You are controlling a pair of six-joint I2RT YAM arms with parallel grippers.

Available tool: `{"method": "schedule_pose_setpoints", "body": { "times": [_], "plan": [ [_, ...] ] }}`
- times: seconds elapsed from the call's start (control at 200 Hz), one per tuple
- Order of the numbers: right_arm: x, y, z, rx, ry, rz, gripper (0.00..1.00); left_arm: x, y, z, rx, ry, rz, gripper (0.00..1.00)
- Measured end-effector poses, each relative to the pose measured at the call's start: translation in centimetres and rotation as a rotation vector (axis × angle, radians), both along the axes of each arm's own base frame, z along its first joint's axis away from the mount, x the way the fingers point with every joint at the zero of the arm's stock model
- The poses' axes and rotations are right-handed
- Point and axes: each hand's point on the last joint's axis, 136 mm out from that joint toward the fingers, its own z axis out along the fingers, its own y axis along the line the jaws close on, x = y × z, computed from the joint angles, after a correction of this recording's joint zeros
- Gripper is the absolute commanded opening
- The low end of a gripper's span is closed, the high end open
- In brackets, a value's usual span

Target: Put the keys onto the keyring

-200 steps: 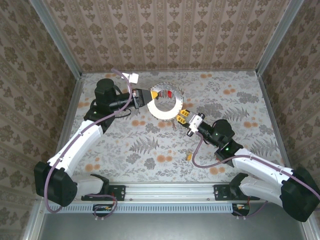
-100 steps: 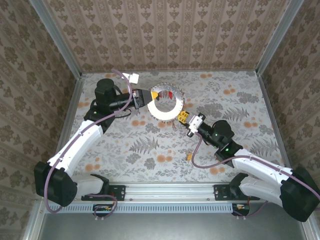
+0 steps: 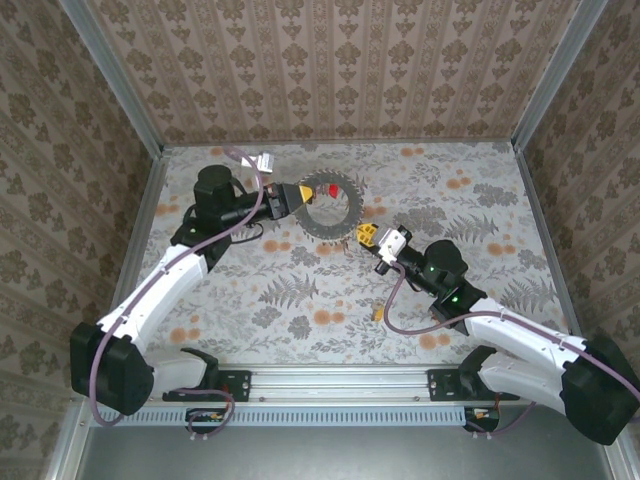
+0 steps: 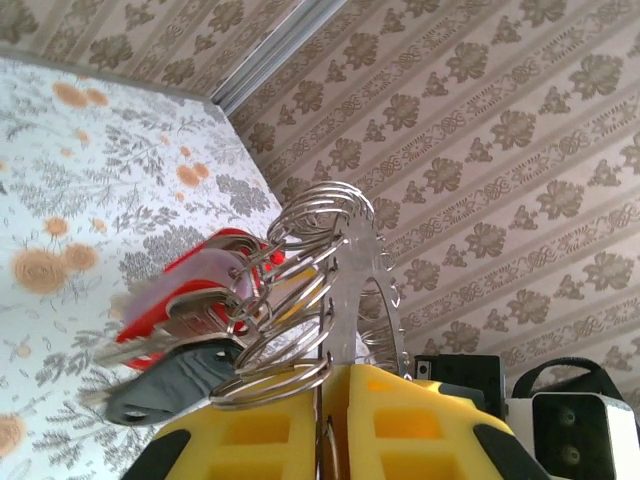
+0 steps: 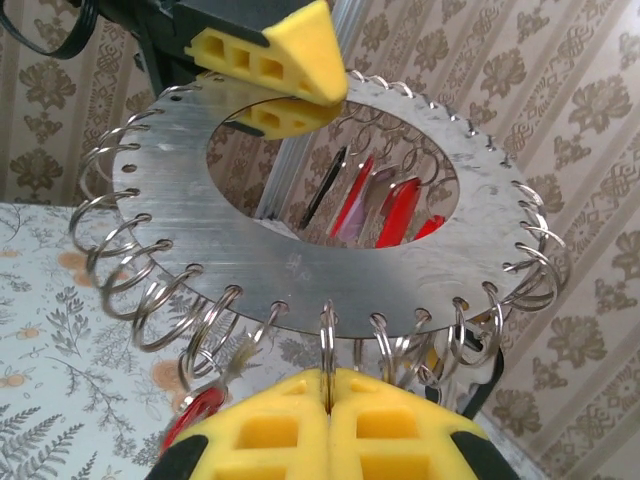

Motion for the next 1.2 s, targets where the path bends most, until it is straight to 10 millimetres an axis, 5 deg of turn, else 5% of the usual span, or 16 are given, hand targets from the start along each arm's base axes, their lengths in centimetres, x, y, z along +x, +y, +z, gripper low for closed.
{"method": "schedule_pose_setpoints", "body": {
  "times": [0.22,0.605,1.03,1.2],
  "plan": [
    [0.2,0.1,-1.0,-0.004,0.115,0.001,0.00,0.4,0.4,-2.6,0.002,0.103,0.047,0.21],
    [0.9,0.8,0.6,0.010,0.247,0.004,0.00,-0.8,0.7,-9.4,0.079,0.253,0.096,0.60],
    [2.2,1.3,-5.0,-0.199,0.477,-0.023,0.00,-3.5,5.1,-13.7,0.164,0.196,0.269,0.71],
    [2.4,1.7,-6.5,-0.378,0.464,-0.011,0.00,-4.3,7.7,-12.9,0.192,0.063,0.369,0.73]
  ]
}}
